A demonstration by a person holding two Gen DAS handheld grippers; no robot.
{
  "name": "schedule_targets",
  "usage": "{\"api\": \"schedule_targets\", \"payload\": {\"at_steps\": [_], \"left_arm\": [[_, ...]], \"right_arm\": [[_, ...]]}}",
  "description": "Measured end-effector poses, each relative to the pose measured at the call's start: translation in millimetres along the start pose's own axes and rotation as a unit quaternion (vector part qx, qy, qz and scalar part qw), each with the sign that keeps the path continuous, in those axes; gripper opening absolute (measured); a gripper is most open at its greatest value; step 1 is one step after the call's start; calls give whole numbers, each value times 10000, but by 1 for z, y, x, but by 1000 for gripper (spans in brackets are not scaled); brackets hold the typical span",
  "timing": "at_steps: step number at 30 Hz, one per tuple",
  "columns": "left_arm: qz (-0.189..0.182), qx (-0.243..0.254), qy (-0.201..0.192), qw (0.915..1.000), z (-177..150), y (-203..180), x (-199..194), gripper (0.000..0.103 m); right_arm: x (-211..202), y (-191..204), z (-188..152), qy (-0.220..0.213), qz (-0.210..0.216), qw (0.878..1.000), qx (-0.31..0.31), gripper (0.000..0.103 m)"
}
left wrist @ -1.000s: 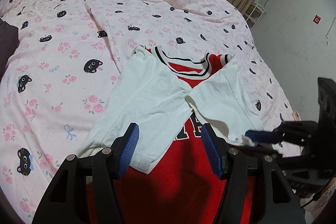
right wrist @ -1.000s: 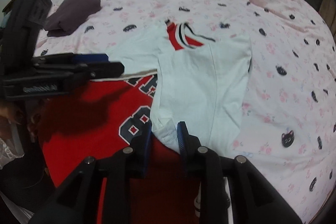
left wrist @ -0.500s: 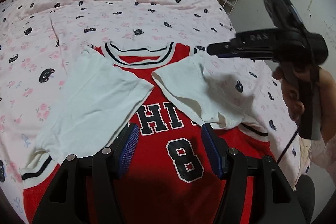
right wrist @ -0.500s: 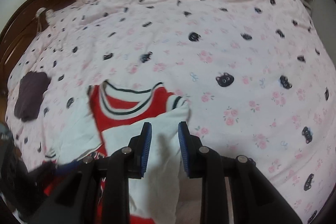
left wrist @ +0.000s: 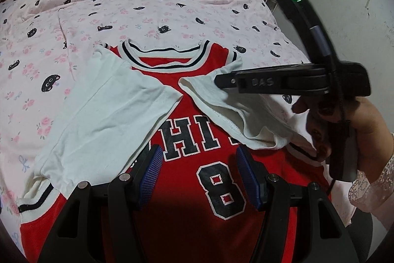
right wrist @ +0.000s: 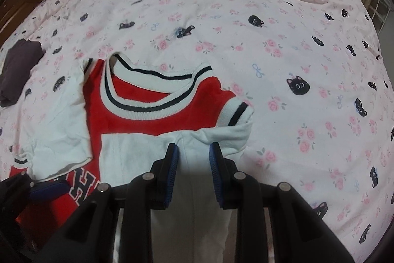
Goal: Fold clothes
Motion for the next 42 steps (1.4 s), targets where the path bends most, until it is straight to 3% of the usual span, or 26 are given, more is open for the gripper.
{"api": "schedule_targets", "payload": {"at_steps": [4,7,13,24,30,34,40,42], "left_arm": [[-81,-59,-40,9999,2,1,-3,57],[-108,-80,-66,9999,3,1,-4,57],[-82,-105,-83,9999,3,2,-6,57],[-109,-200,-229,9995,6,12,-20,57],[-94,-225,-263,9994,5,17,-26,57],[-2,-320,-323,9990,4,28,-35,57],[170,-549,-353,9977,0,47,-42,57],[193,-623,-346,9973,-1,53,-42,58]], "right_arm": [[-35,0,-13,-372,263,9990,28,28],[-48,6,-31,-354,315,9987,-161,28],[-34,21,-72,86,-282,9967,-761,28],[-28,50,-117,211,-697,9831,-1682,27],[-37,50,-110,122,-623,9855,-1572,27],[-53,54,-99,-77,-221,9910,-1317,27],[-36,60,-102,98,17,9945,-1043,29],[-25,62,-108,202,3,9948,-994,34]]}}
Point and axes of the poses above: each gripper's, at about its wrist camera, not at the fingertips, and x roughly the way its jaws point, y to its left, z to its top, the point moved 8 cm from there along x, roughly the way its jaws point, and after that the axes turned 15 degrees about y, right-handed, at the moved point
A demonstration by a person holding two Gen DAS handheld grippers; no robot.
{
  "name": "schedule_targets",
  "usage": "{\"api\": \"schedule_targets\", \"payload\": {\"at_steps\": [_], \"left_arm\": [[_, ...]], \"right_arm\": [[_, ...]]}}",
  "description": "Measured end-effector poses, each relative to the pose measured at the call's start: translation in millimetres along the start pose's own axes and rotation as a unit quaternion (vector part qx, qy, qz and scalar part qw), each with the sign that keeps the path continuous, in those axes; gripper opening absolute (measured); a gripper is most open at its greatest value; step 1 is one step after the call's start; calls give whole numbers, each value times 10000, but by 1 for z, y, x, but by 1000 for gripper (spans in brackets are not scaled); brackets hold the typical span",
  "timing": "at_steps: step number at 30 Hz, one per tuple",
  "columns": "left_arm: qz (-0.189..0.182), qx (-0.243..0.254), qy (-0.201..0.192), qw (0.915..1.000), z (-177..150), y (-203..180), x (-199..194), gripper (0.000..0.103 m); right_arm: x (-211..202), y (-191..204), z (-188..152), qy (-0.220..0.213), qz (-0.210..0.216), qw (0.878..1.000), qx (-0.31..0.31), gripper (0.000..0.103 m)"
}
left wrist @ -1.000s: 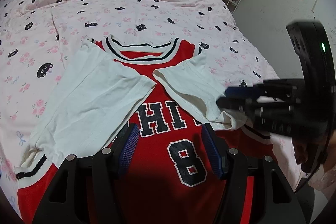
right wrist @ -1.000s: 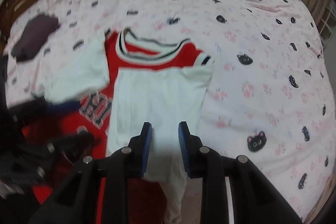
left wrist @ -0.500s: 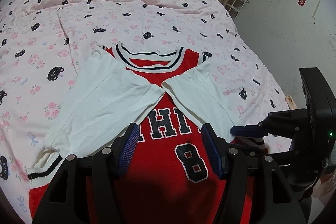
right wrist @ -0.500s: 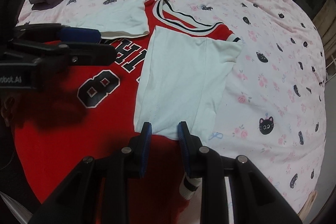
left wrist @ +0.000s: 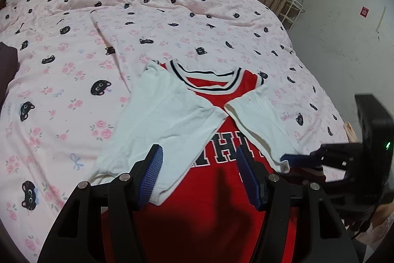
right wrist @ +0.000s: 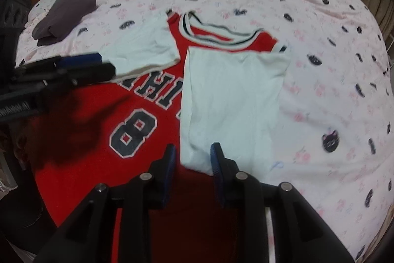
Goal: Fold clothes
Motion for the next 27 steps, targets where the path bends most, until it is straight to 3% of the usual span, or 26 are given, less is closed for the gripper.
{"api": "schedule_targets", "payload": {"at_steps": [5,11,16,21,27], "left_arm": [[122,-236,250,9993,-6,14,18,66],[466,33,222,9987,-9,7,24,72],[654,137,95,9977,-12,4,23,72],[783,281,-315,9960,-14,-3,5,72],[800,571,-970,9904,-32,-16,-43,72]], "right_arm": [[15,-1,-5,-53,-35,9998,162,37],[16,1,-6,-157,-200,9996,150,38],[15,7,-12,-673,-543,9961,199,41],[14,4,-19,-1254,-502,9904,298,44],[15,4,-17,-1306,-499,9897,308,46]]}}
Point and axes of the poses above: each gripper's, at about its wrist camera, not at the fingertips, and x roughly the way its jaws point, y to its left, z to its top, the point moved 8 cm from there along x, roughly the way its jaws point, and after that the axes turned 15 degrees about y, right-handed, at the moved point
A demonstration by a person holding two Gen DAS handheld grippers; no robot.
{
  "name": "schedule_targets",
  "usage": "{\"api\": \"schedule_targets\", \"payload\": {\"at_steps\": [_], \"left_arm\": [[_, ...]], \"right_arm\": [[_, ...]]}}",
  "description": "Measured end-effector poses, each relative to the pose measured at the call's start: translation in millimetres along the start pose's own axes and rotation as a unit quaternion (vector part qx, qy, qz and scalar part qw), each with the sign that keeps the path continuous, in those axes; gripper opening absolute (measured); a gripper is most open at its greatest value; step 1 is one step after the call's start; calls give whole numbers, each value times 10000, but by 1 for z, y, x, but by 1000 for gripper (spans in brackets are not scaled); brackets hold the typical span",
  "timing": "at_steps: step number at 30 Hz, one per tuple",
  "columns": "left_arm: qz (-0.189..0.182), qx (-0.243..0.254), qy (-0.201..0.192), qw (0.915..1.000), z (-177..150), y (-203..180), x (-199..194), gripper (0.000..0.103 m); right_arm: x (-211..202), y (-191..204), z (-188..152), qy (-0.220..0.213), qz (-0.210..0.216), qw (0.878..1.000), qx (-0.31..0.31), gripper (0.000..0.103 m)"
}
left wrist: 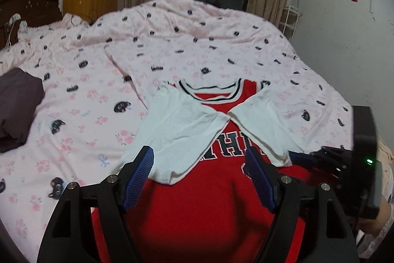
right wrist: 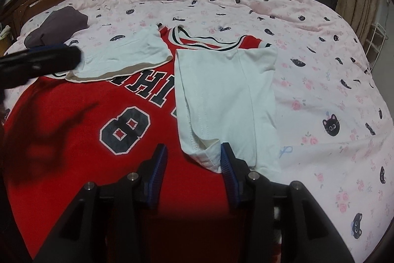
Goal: Fold clothes
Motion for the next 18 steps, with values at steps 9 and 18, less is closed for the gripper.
{"api": "schedule_targets", "payload": {"at_steps": [9,18], "left_arm": [[204,10,-70,9998,-51,10,-32,72],[645,258,-13,9976,-100,17,-59,72]], "right_arm": [[-6,1,1,-17,-245,9997,-17,54],[-78,2,-62,-626,-90,9964,570,79]]}}
Point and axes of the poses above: each gripper's, at about its wrist camera, not at the fingertips, and x roughly the way its jaws point, y to its left, z to its top, the point moved 8 cm from there along x, roughly the way its jaws point, and after that the axes turned 15 degrees about y, right-handed, at the moved point
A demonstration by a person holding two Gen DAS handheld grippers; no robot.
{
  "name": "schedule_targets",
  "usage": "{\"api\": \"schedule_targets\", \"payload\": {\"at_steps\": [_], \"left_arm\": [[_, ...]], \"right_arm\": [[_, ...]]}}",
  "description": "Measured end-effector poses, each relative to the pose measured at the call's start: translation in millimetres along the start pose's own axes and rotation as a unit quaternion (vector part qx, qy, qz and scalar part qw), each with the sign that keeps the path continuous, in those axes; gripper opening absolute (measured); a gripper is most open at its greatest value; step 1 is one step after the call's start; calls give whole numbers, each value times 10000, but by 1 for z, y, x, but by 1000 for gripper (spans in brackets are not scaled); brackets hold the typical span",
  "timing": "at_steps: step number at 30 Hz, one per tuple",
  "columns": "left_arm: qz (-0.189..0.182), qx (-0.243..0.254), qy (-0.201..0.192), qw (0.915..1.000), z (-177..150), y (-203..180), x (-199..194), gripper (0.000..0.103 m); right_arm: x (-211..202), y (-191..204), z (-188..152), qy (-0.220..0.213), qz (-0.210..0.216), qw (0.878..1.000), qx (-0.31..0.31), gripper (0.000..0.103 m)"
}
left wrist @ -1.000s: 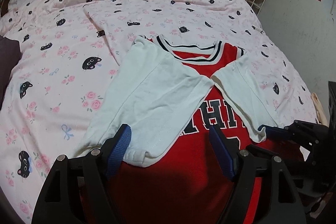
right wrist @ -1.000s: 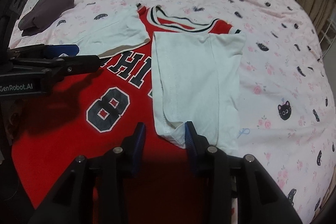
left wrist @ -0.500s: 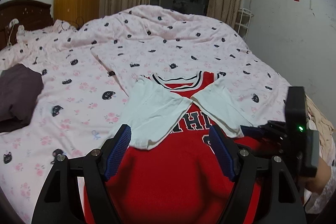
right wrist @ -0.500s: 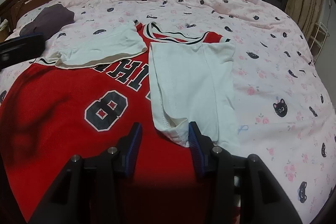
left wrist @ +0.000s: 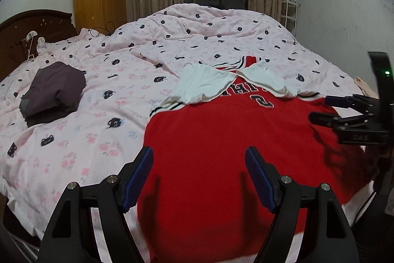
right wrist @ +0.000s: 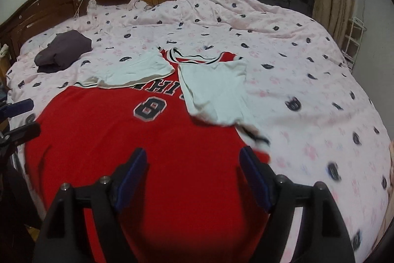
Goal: Fold clothes
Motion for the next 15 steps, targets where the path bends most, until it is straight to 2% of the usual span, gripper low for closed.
{"api": "schedule_targets", "payload": {"at_steps": [8,12,15], "left_arm": [[-92,-386,194,9990,-31,13,-7,72],[-9,-569,278,9980,-43,26,-8,72],[-34,-775,371,9963,-50,37,-6,72]], "right_arm": [[-45,-35,-69,-242,-31,9973,693,85],[-47,-54,-103,-156,-33,9931,1157,85],[-42,-66,-113,-15,57,9892,1467,85]]}}
Point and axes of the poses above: each gripper's, at about its wrist camera, not at the fingertips, and x roughly the way its jaws point, y to its left, z to its top, the point moved 8 cm from there along x, roughly the way its jaws point, and after that the axes turned 15 degrees about y, right-handed, at the moved point
